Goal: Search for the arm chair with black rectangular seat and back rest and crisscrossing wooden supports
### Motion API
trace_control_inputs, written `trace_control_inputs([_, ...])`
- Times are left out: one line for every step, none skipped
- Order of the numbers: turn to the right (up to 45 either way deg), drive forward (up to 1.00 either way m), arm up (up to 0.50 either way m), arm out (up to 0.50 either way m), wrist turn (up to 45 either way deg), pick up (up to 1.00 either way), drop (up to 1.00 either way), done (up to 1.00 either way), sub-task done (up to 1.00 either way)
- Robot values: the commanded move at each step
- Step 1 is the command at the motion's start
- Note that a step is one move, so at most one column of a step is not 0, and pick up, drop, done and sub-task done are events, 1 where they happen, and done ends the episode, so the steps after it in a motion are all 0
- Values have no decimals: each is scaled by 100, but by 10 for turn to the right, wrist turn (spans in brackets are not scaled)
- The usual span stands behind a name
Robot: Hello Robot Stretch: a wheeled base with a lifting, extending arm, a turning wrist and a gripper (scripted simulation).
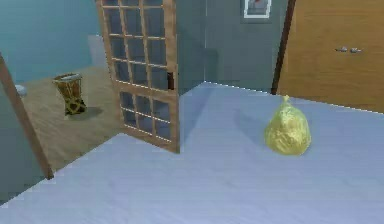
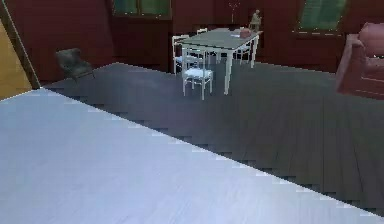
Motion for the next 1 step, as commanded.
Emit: trace_control_inputs([450, 0, 0, 0, 0, 0, 0, 0, 0])
